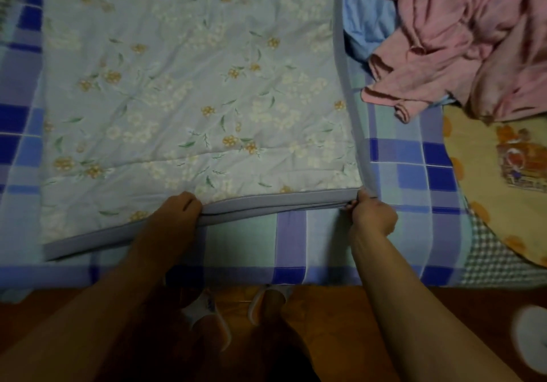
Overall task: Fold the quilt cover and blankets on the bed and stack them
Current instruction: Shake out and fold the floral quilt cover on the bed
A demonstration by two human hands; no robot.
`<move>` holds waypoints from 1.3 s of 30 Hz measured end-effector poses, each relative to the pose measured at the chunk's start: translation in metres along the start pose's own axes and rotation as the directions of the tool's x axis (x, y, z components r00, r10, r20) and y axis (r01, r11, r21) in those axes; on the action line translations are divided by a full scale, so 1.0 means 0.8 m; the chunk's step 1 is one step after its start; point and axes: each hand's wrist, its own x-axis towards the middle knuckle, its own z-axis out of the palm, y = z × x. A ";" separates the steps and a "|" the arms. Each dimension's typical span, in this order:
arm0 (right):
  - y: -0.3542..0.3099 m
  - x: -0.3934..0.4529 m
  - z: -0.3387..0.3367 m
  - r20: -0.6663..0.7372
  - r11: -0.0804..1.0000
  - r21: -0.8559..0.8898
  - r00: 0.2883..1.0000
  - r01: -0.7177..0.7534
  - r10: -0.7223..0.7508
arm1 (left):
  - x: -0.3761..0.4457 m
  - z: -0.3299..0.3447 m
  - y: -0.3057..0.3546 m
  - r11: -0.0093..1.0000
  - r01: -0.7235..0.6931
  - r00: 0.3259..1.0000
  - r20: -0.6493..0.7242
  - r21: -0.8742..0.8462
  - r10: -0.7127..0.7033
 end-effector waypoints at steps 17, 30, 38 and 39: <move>-0.011 -0.067 0.040 0.591 0.751 0.385 0.768 -0.536 0.246 | -0.100 -0.029 -0.035 -0.476 0.377 0.159 0.562 -0.795 -0.812; 0.019 -0.104 0.091 0.504 0.820 0.280 0.803 -0.499 0.316 | -0.099 -0.102 -0.096 -0.029 0.795 0.146 0.238 -0.606 -0.960; 0.025 -0.099 0.082 0.553 0.831 0.269 0.784 -0.487 0.281 | -0.107 -0.122 -0.129 -0.016 0.821 0.235 0.362 -0.571 -0.902; 0.024 -0.100 0.081 0.547 0.829 0.275 0.789 -0.486 0.281 | -0.112 -0.114 -0.128 0.002 0.860 0.236 0.394 -0.510 -0.888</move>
